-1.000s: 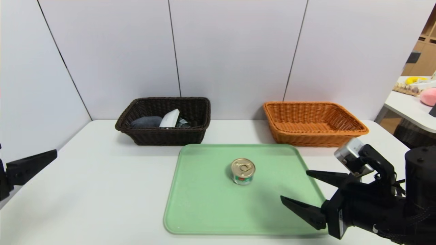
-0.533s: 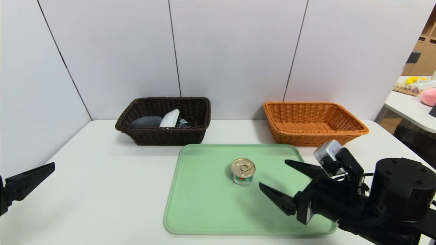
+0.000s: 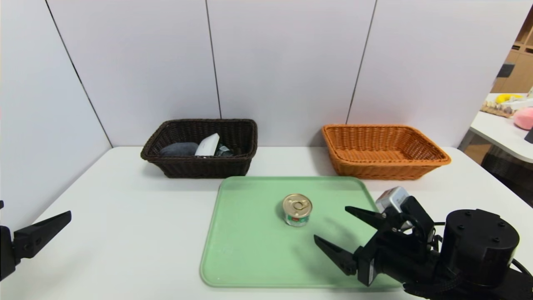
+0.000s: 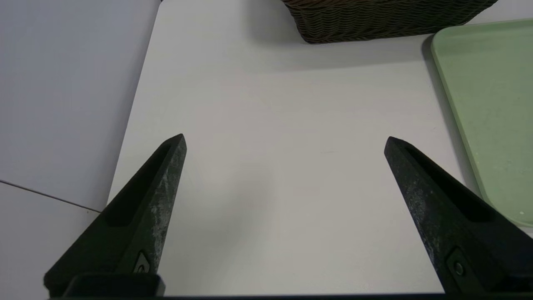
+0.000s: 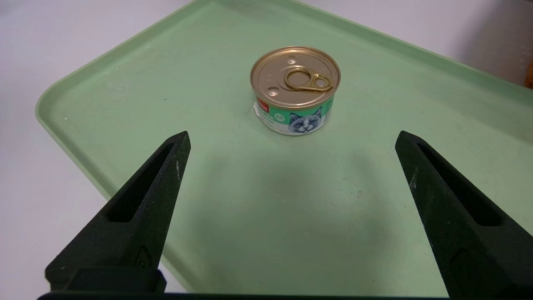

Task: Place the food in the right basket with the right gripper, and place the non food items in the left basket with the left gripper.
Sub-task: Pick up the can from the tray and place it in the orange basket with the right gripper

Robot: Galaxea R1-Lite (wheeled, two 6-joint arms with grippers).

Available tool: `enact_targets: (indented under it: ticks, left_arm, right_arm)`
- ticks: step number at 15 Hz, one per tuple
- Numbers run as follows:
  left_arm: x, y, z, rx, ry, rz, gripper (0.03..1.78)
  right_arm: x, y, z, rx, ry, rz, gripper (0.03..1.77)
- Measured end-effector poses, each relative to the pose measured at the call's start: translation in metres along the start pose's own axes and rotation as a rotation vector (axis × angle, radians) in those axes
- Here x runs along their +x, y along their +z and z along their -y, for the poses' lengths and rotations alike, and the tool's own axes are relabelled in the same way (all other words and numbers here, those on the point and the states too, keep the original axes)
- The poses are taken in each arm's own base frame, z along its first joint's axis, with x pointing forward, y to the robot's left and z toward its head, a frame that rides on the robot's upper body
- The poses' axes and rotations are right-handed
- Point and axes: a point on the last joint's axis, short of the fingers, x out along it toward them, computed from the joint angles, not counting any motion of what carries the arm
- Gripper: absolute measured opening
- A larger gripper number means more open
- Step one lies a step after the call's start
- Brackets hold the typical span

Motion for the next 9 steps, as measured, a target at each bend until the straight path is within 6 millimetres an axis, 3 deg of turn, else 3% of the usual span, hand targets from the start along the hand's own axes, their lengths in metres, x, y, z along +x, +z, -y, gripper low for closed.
enact_targets:
  ticks: [4, 9]
  left_arm:
    - [-0.002, -0.002, 0.000, 0.002, -0.001, 0.002, 1.69]
    - [-0.003, -0.003, 0.000, 0.002, -0.002, 0.004, 1.69]
  right_arm:
    - [0.005, -0.001, 0.001, 0.000, -0.001, -0.002, 1.70]
    - [0.031, -0.014, 0.002, -0.006, -0.001, 0.021, 1.70]
